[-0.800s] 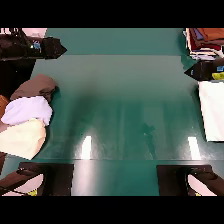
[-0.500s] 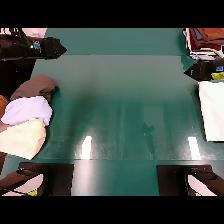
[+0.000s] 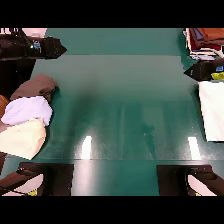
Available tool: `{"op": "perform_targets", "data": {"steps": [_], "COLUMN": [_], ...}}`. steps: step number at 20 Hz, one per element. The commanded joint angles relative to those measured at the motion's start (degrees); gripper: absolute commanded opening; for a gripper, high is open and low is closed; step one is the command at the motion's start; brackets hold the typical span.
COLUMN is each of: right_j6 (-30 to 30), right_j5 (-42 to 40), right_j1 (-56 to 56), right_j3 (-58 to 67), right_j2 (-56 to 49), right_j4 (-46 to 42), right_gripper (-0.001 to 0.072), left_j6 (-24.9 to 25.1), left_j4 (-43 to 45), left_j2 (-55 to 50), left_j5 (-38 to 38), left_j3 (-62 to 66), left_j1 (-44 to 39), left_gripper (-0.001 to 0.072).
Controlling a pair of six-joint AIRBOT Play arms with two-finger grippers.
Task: Fold the shirts.
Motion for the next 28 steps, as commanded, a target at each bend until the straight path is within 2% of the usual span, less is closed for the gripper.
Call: {"op": "perform_targets", "data": {"steps": [1, 2, 4, 5, 9, 14, 18, 20, 21, 24, 27, 28], "right_j6": [0.0, 0.0, 0.0, 0.0, 0.1, 0.1, 0.1, 0.1, 0.1, 0.1, 0.1, 0.1], "right_j5": [0.0, 0.0, 0.0, -0.1, -0.5, -0.9, -2.9, -4.2, -4.8, -4.9, -5.2, -5.3], "right_j1": [0.0, 0.0, 0.0, 0.0, 0.0, 0.0, 0.0, 0.0, 0.0, 0.0, 0.0, 0.0], "right_j3": [0.0, 0.0, 0.0, 0.0, -1.3, -3.9, -3.7, -3.7, -3.7, -2.7, 3.7, 6.4], "right_j2": [0.0, 0.0, 0.0, 0.0, 0.0, 0.0, 0.0, 0.0, 0.0, 0.0, 0.0, 0.0], "right_j4": [0.0, 0.0, 0.0, 0.0, 0.0, 0.0, 0.0, 0.0, 0.1, 0.1, 0.0, 0.0], "right_gripper": [0.0013, 0.0014, 0.0013, 0.0014, 0.0013, 0.0013, 0.0014, 0.0014, 0.0014, 0.0013, 0.0014, 0.0014], "left_j6": [0.5, -0.6, -5.0, -7.0, -11.0, -10.9, -11.0, -10.8, -10.8, -10.8, -9.9, -8.2], "left_j4": [12.4, 20.2, 36.0, 40.8, 41.1, 39.2, 39.2, 39.4, 39.4, 39.1, 38.6, 38.0], "left_j2": [-0.1, -0.3, -1.1, -1.7, -6.8, -14.8, -15.3, -14.1, -13.0, -8.6, -1.5, 0.9], "left_j5": [1.7, 1.4, -0.5, -1.0, 2.0, 4.7, 5.1, 4.5, 4.3, 1.8, -1.5, -2.6], "left_j3": [-0.1, -0.7, -3.7, -6.2, -16.0, -17.4, -16.8, -14.7, -13.0, -5.5, 5.1, 8.8], "left_j1": [0.1, 0.1, 0.2, 1.0, 8.3, 14.0, 14.0, 14.0, 14.0, 13.8, 11.8, 10.2], "left_gripper": [0.0537, 0.0606, 0.0605, 0.0605, 0.0606, 0.0605, 0.0595, 0.0029, 0.0047, 0.0029, 0.0028, 0.0028]}}
